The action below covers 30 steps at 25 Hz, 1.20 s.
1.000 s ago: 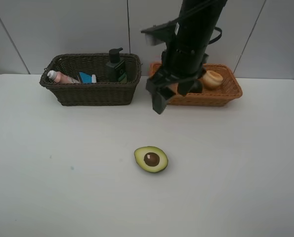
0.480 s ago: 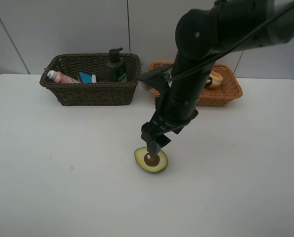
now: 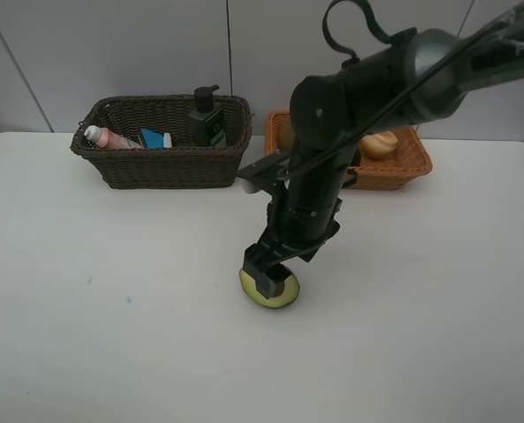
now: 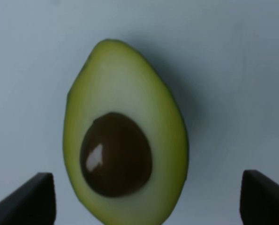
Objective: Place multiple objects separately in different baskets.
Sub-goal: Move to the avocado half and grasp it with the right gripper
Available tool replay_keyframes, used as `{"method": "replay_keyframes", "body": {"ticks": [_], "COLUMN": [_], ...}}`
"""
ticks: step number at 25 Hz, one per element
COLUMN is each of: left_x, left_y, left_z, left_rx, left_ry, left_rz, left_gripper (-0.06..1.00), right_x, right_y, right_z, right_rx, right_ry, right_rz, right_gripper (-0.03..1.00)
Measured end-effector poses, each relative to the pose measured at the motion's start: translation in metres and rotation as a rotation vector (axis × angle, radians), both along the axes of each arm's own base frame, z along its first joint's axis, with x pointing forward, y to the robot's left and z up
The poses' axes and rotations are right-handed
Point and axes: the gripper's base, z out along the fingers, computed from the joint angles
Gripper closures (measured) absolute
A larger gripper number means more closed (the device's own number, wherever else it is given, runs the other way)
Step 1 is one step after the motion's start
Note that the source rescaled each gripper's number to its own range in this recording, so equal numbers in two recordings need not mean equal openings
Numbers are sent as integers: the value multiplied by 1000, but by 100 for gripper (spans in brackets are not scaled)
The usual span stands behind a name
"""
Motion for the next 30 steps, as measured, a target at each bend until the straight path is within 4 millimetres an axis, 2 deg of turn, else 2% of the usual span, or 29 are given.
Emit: {"method": "replay_keyframes", "body": {"ticks": [8, 19, 30], "left_x": [0, 0, 0], "left_y": [0, 0, 0], "left_z": [0, 0, 0], "left_rx": [0, 0, 0], "left_ry": [0, 0, 0], "left_rz": [0, 0, 0], "left_gripper": [-5, -5, -5], "right_x": [3, 4, 5], "right_y": [3, 4, 5], "right_z": [-9, -37, -43], "right_rx": [13, -24, -25], "right_ry": [-8, 34, 34], "right_rz": [-7, -10, -11], "right_gripper": [-3, -3, -3]}}
